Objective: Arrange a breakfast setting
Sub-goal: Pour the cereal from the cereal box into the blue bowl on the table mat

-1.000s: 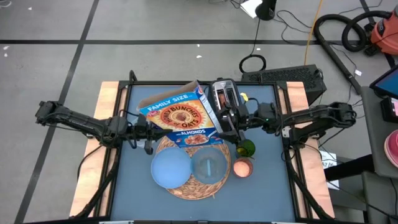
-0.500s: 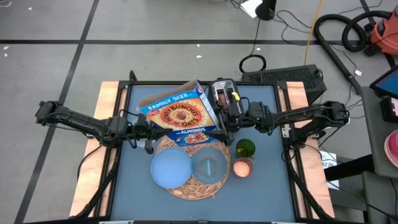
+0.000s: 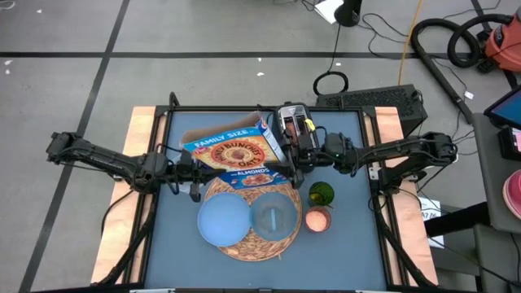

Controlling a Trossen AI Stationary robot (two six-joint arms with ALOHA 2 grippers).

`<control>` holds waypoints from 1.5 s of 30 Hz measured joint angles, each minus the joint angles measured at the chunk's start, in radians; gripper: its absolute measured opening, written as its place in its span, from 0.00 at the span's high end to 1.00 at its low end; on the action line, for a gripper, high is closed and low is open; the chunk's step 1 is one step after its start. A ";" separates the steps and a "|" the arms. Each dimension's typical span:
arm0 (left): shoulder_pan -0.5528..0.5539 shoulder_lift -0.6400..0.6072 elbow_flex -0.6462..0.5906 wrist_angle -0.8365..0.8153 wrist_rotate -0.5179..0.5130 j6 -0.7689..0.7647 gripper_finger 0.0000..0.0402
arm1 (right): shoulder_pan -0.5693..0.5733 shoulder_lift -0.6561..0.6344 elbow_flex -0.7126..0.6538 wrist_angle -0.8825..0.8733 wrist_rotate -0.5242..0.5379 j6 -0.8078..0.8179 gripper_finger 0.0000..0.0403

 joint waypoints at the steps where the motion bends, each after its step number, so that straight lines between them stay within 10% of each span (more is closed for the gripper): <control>1: 0.000 0.000 0.000 0.000 0.000 0.000 0.99 | 0.000 0.000 0.000 0.000 0.001 0.000 0.54; 18: 0.000 0.000 0.000 -0.008 0.000 0.000 0.99 | 0.000 0.000 0.000 0.001 0.002 -0.001 0.84; 33: 0.000 0.000 0.000 -0.009 0.000 -0.001 0.99 | 0.000 0.000 0.000 0.002 0.005 0.017 0.89; 45: 0.000 0.000 0.000 -0.006 -0.006 -0.015 0.73 | 0.000 0.000 0.000 0.004 0.001 0.018 0.89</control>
